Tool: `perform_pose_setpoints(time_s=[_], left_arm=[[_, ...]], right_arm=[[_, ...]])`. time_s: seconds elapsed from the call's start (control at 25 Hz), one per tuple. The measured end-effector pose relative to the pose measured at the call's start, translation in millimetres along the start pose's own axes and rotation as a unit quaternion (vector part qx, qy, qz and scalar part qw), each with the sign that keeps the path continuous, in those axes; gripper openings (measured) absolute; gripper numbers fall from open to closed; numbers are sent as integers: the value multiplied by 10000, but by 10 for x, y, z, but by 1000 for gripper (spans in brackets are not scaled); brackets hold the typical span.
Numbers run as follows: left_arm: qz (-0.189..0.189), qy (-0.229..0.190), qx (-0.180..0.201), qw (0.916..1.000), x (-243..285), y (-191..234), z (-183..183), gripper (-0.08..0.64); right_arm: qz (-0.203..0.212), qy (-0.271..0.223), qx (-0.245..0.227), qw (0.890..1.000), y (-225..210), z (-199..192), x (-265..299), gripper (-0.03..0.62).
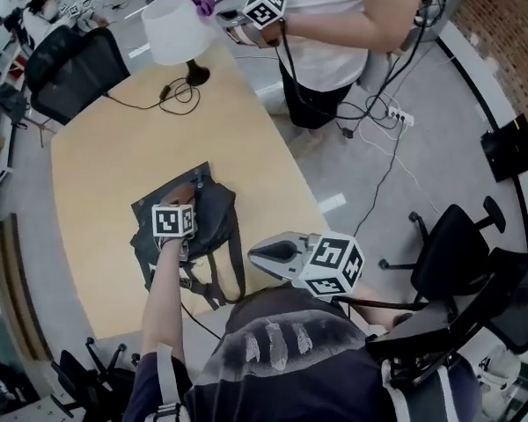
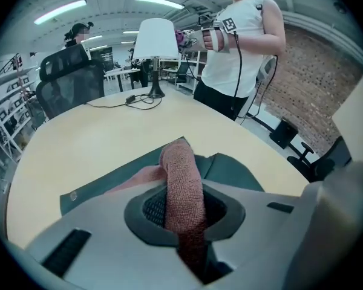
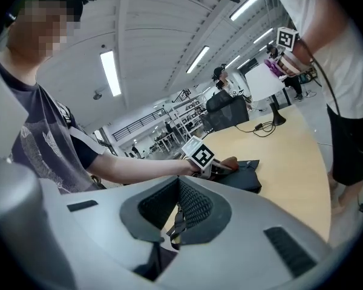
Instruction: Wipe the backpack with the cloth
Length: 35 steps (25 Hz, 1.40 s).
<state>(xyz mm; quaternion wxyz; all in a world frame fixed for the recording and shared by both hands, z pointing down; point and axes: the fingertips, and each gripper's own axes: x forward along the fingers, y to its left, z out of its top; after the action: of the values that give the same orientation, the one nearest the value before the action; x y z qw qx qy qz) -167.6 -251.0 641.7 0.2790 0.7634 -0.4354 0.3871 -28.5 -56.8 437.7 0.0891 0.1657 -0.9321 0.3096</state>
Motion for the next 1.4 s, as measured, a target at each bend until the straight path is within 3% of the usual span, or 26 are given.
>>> perform_pose_setpoints(time_s=[0.16,0.28,0.36,0.44,0.52,0.6,0.64,0.72,0.8,0.84,0.96,1.04,1.12,1.4], left_arm=[[-242,-75,314,9992,177,-472,260,58],[-1040,-418,199,9935,126,-898,587,58],[-1722,-882,-125,9810,-45,-1183,870,58],[-2287,-1488,-469,9609,-296,-1433,1165,58],[-2584,-1992,-908,9409,-509,-1555,1375,58],[-2603,-2143,-1436,9304,-574,-1516,1394,58],[-2486,-2058,-1644,9321,-540,-1449,1322,58],[-1922,-1640,-1731,9519,-377,-1255,1038,58],[-1163,-1184,-1423,9758,-200,-1052,687,58],[-848,-1033,-1226,9834,-144,-973,538,58],[-64,-767,-476,9959,-118,-789,270,58],[338,-622,140,9974,-161,-703,166,58],[575,-549,479,9957,-216,-613,48,58],[1310,-286,720,9884,-539,-155,-452,58]], right_arm=[[-82,-96,135,9998,-80,-163,-275,3],[-79,-112,148,9998,-118,-176,-357,3],[-38,-109,156,9998,-120,-157,-339,3],[47,-129,195,9997,-105,-146,-334,3],[154,-147,230,9995,-89,-143,-347,3],[246,-140,225,9993,-84,-144,-357,3],[278,-132,226,9993,-86,-146,-355,3],[330,-106,269,9990,-94,-160,-343,3],[409,-55,315,9987,-97,-180,-336,3],[452,-30,328,9984,-97,-188,-338,3],[539,31,324,9980,-108,-180,-338,3],[612,91,299,9976,-103,-170,-312,3],[717,181,270,9969,-79,-170,-254,3],[1012,375,140,9941,11,-107,-34,3]])
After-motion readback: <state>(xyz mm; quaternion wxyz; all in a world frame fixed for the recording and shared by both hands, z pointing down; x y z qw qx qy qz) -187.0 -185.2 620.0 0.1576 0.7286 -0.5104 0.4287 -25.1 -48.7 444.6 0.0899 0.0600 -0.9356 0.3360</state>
